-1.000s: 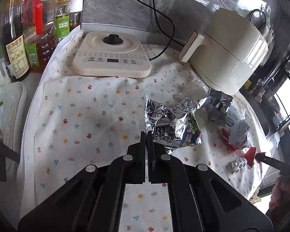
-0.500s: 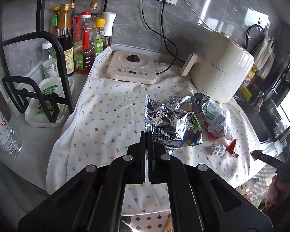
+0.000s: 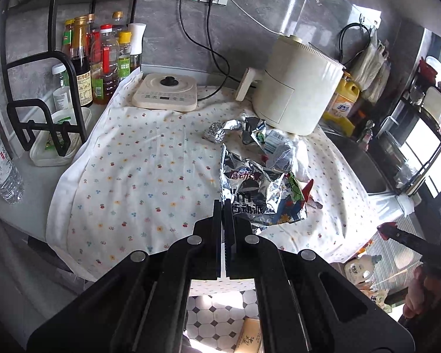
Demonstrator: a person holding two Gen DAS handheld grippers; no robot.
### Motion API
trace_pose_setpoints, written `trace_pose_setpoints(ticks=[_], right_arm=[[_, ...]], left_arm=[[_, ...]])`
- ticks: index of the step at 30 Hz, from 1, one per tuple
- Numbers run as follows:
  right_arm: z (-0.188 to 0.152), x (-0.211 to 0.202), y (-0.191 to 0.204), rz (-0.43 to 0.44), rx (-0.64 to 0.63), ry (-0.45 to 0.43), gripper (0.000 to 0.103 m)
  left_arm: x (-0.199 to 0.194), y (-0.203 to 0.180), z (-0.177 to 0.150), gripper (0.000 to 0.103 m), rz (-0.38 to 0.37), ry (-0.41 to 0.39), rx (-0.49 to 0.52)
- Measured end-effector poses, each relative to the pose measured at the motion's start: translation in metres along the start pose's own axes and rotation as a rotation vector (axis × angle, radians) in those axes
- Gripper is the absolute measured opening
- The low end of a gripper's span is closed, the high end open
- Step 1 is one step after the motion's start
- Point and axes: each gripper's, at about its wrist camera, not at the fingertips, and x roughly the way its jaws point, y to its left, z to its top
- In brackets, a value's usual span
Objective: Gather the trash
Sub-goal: 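Grasp the silver foil bag with the left tool while the right tool grasps red paper, then carry the foil bag and red paper to the bucket and release both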
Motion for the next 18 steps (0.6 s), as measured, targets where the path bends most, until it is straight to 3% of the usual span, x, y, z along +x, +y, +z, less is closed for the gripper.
trace_pose_setpoints(ticks=[7,18], right_arm=[[-0.030,-0.033,-0.042,-0.058,0.051,-0.014,0.034],[-0.097,-0.056,-0.103,-0.140,0.144,0.050,0.035]], left_arm=[[0.007,-0.051,-0.022,0.002,-0.072,0.044,0.070],[0.022,-0.126,-0.054,0.002,-0.182,0.124,0.195]])
